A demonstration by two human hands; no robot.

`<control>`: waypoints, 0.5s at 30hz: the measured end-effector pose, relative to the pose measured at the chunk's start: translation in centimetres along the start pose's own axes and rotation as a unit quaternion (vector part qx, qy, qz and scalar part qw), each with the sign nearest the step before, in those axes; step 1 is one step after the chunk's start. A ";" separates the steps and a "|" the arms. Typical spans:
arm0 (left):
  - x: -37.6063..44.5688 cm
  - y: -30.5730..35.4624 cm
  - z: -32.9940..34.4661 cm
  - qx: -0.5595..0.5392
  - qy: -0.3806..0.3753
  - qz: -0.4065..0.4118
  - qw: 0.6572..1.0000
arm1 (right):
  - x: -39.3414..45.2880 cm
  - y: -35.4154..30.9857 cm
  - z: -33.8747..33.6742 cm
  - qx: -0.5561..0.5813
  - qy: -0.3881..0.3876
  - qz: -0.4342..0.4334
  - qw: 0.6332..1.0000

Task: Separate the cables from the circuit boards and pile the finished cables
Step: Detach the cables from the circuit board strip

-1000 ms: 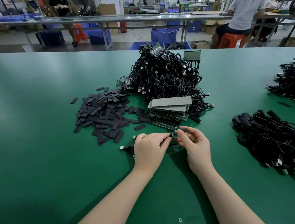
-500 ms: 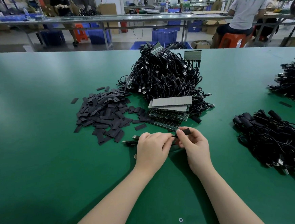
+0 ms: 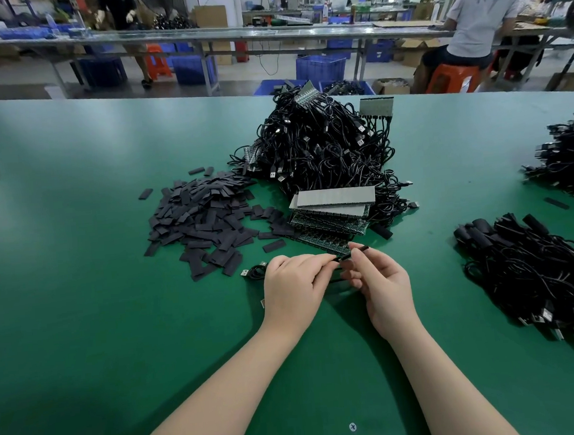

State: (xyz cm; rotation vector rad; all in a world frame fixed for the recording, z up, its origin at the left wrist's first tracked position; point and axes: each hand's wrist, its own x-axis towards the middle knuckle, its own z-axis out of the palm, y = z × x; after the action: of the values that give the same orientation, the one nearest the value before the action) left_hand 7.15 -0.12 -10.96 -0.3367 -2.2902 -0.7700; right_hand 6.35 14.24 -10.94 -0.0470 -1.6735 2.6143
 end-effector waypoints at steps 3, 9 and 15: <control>0.0 -0.1 0.1 0.006 -0.007 0.005 1.000 | 0.0 0.1 0.0 -0.009 0.008 -0.004 1.000; 0.0 -0.2 0.1 -0.001 0.011 -0.020 1.000 | 0.1 0.3 0.0 -0.044 0.002 -0.006 0.999; 0.0 -0.1 0.0 0.002 0.014 -0.014 1.000 | -0.2 0.4 0.4 -0.117 0.014 -0.025 0.993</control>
State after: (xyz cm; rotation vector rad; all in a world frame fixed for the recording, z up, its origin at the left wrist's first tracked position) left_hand 7.10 -0.18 -10.97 -0.2906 -2.2752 -0.7792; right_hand 6.54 13.74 -11.14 -0.0467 -1.9357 2.3572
